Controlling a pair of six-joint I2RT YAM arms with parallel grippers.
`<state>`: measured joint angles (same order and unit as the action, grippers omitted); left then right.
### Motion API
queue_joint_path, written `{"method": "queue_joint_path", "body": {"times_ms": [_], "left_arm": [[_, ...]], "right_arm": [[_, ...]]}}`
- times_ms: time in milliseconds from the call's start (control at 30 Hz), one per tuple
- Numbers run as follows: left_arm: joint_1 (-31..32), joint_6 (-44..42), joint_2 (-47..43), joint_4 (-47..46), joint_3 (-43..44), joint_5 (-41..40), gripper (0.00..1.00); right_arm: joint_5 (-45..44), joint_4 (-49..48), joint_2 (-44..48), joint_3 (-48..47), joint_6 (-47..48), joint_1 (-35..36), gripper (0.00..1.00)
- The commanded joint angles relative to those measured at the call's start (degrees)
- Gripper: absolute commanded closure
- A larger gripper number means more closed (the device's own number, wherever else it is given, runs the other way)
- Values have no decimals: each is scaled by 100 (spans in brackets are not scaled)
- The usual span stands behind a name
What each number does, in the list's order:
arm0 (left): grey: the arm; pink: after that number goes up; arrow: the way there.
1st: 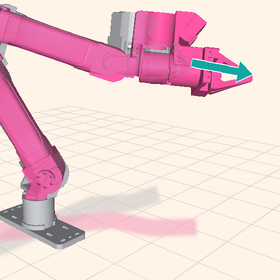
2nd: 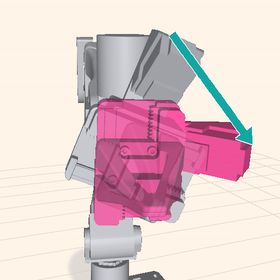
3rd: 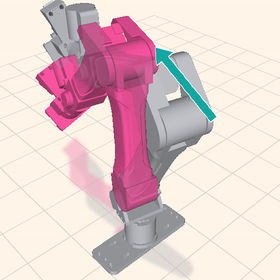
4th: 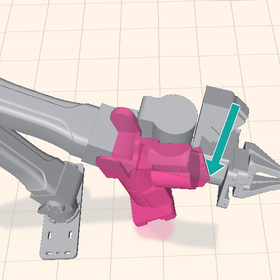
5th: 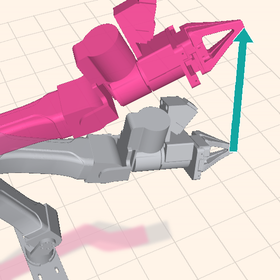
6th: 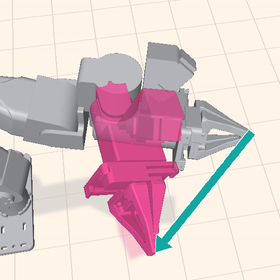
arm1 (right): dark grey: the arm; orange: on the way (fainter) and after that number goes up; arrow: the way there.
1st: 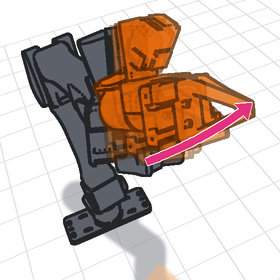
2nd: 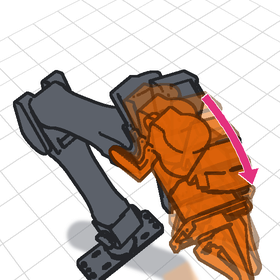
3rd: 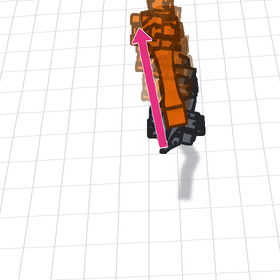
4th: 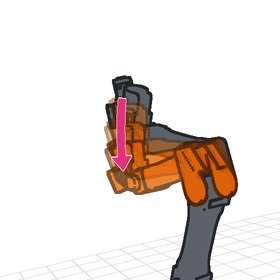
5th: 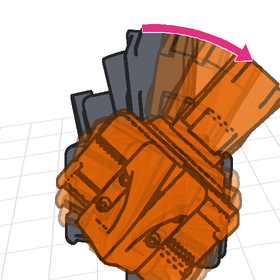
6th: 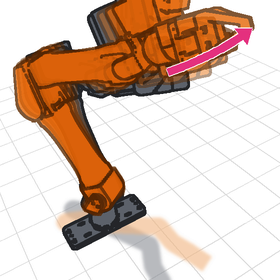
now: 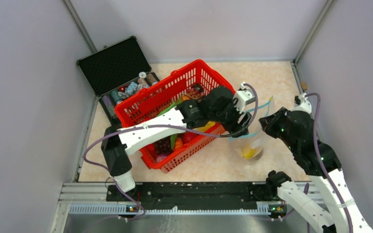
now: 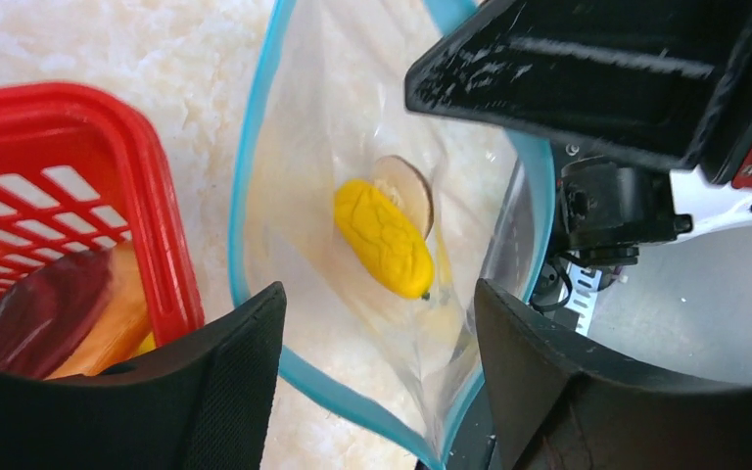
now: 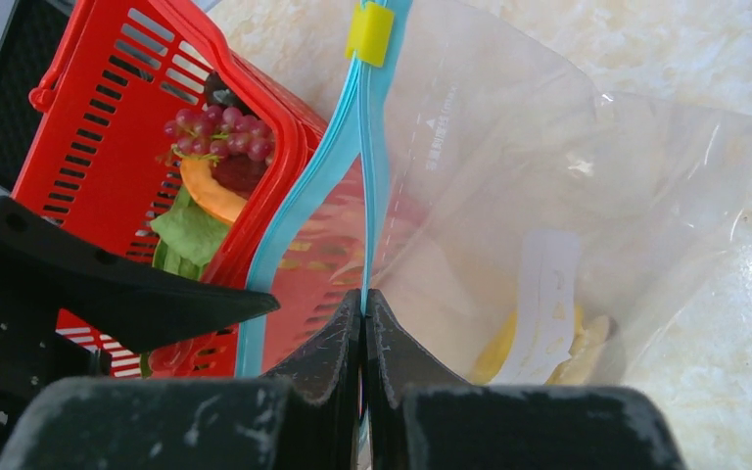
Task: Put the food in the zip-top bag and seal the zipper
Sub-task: Place the fake fruit in the zipper food storage bag, then pick up the fake fruit from the bin.
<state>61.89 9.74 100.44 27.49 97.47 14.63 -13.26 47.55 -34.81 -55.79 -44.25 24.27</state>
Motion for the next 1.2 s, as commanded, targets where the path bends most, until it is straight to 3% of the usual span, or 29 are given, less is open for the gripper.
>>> {"method": "queue_joint_path", "body": {"times_ms": [0,233,500,800,967,1167], "left_arm": [[-63,-8,-698,-634,-331,-92,29],[-70,-105,-1469,-1070,-921,-448,21],[-383,-220,-2329,-1410,-1904,-1968,2],[-2110,348,-2657,-1577,-2676,-1496,1],[-2693,804,-2724,-2439,-3353,-1085,1],[-2979,982,-2299,-2697,-3294,-1033,1]], "right_arm": [[-155,-215,44,26,-63,49,100],[-128,-265,45,113,-42,44,100],[-183,-266,162,174,46,44,100],[-155,-302,190,215,45,46,100],[-78,-367,180,250,23,43,100],[-72,-371,170,240,47,43,100]]}}
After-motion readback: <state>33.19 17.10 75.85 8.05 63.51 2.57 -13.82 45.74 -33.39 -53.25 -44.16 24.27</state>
